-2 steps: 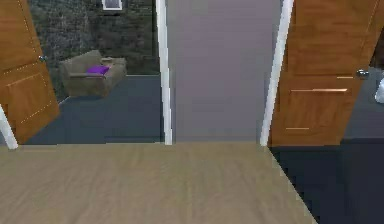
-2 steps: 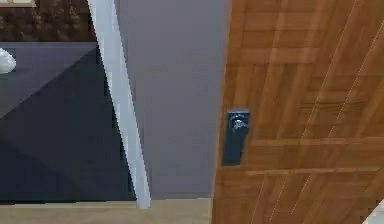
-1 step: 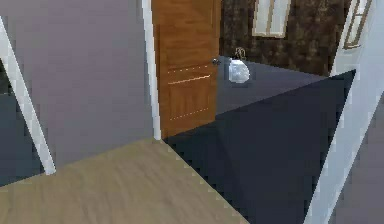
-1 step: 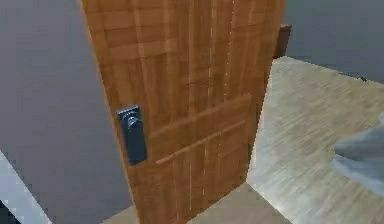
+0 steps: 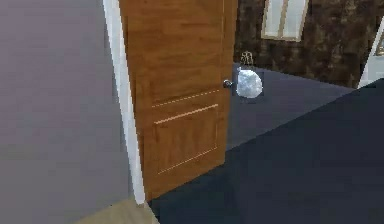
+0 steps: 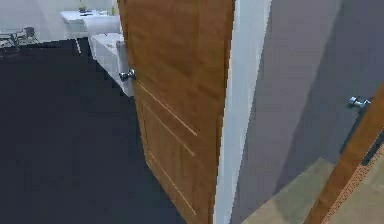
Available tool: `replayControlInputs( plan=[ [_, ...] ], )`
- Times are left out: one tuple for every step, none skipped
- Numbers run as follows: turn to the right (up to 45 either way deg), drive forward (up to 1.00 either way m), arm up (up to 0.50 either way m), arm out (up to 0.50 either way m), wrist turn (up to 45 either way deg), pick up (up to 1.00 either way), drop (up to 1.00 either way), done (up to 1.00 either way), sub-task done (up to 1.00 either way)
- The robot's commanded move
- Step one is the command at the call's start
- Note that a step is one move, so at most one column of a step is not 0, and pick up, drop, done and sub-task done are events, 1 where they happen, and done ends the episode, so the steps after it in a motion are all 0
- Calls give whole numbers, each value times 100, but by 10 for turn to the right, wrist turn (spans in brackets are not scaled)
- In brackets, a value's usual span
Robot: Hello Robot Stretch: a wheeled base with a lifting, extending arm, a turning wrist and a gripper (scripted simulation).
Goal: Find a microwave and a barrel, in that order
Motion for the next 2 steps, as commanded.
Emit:
replayControlInputs(
  plan=[
    [390,0,0,0,0,0,0,0,0],
    [0,5,0,0,0,0,0,0,0]
  ],
)
